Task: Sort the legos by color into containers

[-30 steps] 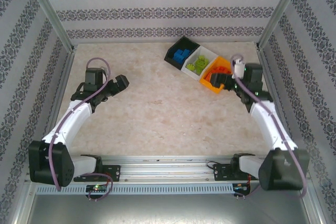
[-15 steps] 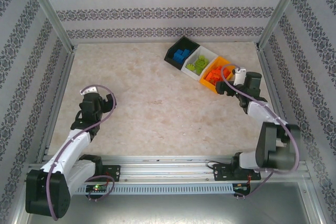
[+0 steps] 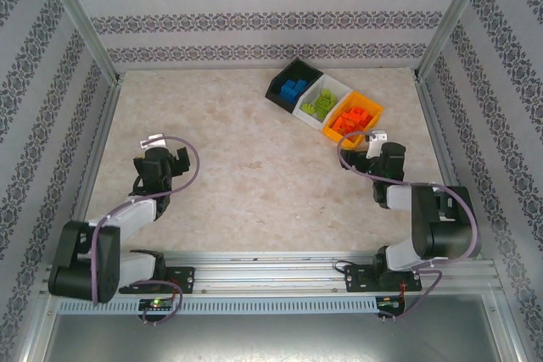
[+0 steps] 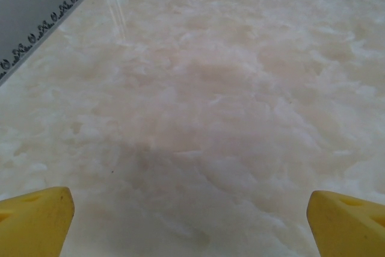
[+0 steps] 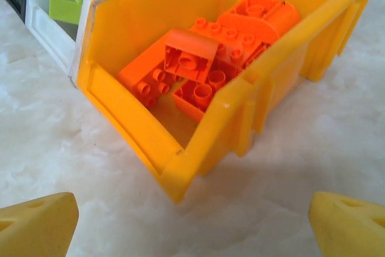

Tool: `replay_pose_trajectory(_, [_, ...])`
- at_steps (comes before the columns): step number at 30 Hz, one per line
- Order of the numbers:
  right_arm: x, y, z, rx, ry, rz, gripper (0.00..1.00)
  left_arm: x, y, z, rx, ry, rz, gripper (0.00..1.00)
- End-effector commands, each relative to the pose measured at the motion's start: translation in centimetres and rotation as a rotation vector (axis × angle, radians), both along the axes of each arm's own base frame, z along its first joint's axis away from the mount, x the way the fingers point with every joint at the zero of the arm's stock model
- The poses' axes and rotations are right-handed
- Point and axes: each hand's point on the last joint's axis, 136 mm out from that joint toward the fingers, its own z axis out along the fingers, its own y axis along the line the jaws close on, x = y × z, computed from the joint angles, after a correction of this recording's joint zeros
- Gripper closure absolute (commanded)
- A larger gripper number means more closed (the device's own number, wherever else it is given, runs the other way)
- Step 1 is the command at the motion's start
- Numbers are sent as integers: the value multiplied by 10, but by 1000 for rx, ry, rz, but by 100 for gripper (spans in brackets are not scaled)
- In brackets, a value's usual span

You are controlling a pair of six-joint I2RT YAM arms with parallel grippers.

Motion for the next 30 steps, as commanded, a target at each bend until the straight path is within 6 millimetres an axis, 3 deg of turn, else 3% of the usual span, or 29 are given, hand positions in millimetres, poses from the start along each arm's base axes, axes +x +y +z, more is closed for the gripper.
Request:
replay_pose_trajectory(1, [18,-6,33,-53,-152,-39,2,18,4,16,36,-111,-18,0])
replay_pose_trajectory(6, [19,-10,32,-64,-149,-73,2,37,5,12,44,-126,-72,0])
replay_pose_trajectory(11, [19,-9,32,-65,-150,-73,2,43,1,2,23,-138,-114,0])
replay_pose_trajectory(15, [19,-10,32,-66,-150,-75,2,39,-11,-7,18,-204,-204,0])
replay_pose_trajectory(30, [20,-10,31,-66,-147,-76,2,44,-5,-10,32,-151,-148,0])
